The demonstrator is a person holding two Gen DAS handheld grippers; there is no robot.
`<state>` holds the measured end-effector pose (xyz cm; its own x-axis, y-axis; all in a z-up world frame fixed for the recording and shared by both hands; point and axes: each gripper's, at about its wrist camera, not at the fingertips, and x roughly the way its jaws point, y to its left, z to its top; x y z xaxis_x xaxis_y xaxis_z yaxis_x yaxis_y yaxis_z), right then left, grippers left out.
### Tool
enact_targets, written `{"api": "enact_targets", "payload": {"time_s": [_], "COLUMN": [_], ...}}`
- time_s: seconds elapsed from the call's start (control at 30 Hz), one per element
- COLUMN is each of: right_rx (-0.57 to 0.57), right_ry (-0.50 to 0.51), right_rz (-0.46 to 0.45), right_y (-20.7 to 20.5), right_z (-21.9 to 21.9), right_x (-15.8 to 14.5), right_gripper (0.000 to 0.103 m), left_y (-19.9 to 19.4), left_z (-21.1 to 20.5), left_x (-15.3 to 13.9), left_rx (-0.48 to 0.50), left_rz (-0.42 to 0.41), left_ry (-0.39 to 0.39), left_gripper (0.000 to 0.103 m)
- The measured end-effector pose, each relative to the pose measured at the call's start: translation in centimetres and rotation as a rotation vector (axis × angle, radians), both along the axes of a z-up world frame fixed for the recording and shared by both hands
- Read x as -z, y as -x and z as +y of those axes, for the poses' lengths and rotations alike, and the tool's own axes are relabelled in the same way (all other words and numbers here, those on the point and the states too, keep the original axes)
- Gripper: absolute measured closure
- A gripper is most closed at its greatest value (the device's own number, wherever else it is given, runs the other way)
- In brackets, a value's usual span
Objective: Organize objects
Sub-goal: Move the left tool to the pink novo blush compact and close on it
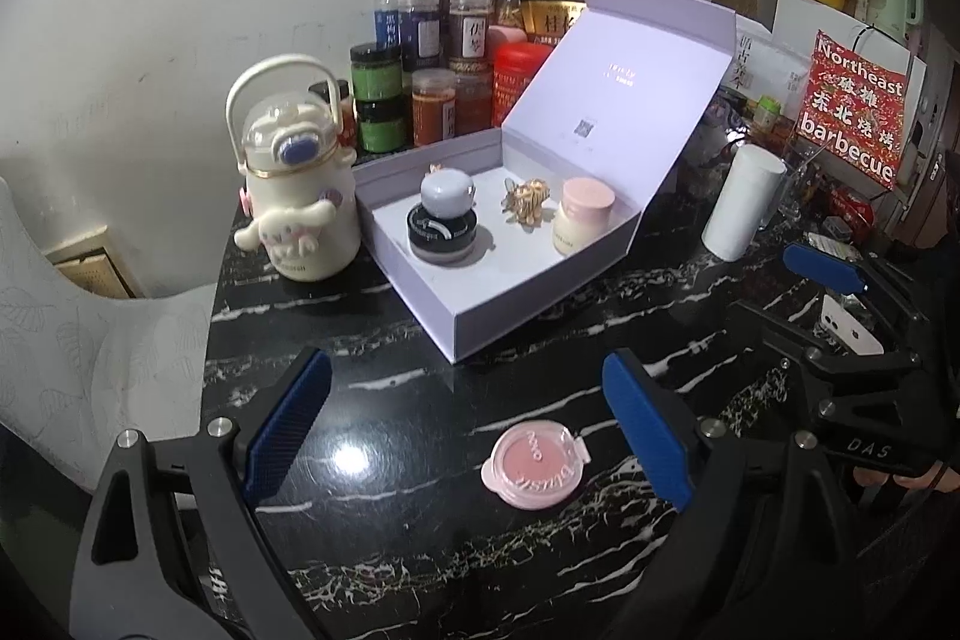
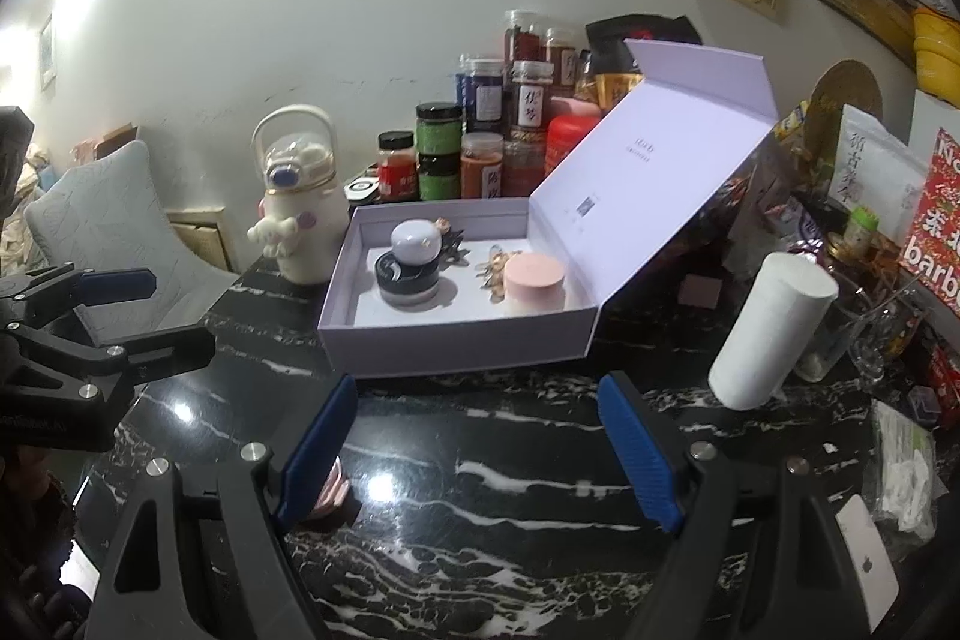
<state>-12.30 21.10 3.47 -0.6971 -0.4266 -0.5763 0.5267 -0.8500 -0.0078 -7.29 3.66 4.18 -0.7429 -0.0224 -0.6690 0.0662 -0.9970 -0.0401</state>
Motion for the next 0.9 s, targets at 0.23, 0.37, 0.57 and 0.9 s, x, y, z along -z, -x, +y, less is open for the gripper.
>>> {"api": "enact_targets", "payload": {"time_s": [0.23, 0.37, 0.57, 0.9], "right_rx": [-0.054, -0.083, -0.119, -0.151], "right_ry": [-0.009, -0.023, -0.044, -0.048], "right_rz": [-0.040, -0.057, -0.096, -0.167], "right_y": [-0.4, -0.7, -1.2, -1.7], "right_z": [-0.8, -1.5, -2.1, -1.9], "right_x": [1.6, 2.5, 4.4, 7.3], "right_gripper": [0.019, 0.019, 0.019, 0.019], "left_y": [-0.4, -0.7, -1.1, -0.5], "left_z": [-0.7, -1.1, -0.8, 0.5], "left_x": [1.9, 3.2, 4.5, 6.5], "left_rx": [-0.002, 0.005, 0.041, 0.117], "left_rz": [-0.038, -0.060, -0.076, -0.093], "left_ry": [-0.026, -0.049, -0.060, -0.090], "left_gripper": [0.011, 0.011, 0.011, 0.011]}}
